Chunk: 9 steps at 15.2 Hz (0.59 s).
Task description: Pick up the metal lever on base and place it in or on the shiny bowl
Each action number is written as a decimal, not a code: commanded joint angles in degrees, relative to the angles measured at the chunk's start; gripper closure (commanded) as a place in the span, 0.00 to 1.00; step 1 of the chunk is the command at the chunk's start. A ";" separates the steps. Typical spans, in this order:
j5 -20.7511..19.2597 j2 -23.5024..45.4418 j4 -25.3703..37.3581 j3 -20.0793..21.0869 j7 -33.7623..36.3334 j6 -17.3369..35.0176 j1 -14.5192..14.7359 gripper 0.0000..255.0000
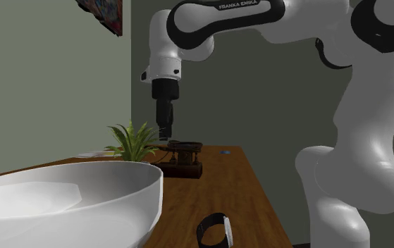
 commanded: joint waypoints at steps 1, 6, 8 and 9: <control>-0.57 2.21 1.68 -1.24 -0.62 0.59 -0.84 0.00; -0.74 2.23 -2.15 -1.49 -0.56 4.44 -0.96 0.00; -0.81 2.32 -3.60 -1.60 -0.55 5.99 -1.01 0.00; -0.83 2.34 -4.03 -1.63 -0.54 6.44 -1.02 0.00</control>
